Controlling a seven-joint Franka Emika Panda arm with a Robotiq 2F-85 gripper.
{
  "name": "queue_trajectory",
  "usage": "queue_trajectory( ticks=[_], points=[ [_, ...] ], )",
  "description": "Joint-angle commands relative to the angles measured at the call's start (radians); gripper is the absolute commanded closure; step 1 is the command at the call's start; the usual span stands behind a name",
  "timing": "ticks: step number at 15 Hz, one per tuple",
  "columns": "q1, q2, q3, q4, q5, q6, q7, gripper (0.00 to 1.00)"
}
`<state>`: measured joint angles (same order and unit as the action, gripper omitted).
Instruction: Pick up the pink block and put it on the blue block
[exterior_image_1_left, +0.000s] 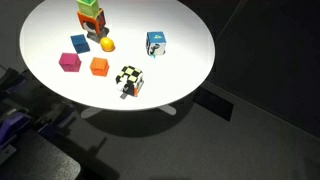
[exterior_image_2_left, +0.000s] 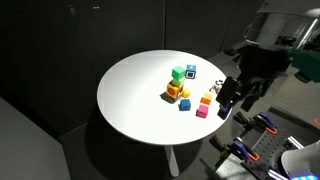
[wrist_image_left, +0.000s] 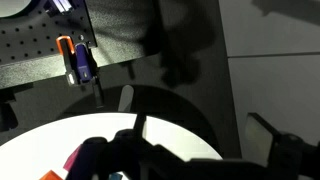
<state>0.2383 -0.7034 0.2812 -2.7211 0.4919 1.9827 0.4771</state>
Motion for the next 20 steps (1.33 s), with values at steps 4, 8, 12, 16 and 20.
queue_trajectory(
  ticks=[4,8,12,16,20],
  points=[
    [-0.007,-0.001,0.005,0.002,0.003,-0.004,-0.003,0.0],
    [-0.022,-0.011,0.016,-0.003,-0.016,0.007,0.016,0.0],
    [-0.047,-0.026,0.026,-0.009,-0.056,0.012,0.029,0.0],
    [-0.084,-0.033,0.023,-0.015,-0.118,0.009,0.028,0.0],
    [-0.134,-0.035,0.011,-0.025,-0.2,0.017,0.015,0.0]
  ],
)
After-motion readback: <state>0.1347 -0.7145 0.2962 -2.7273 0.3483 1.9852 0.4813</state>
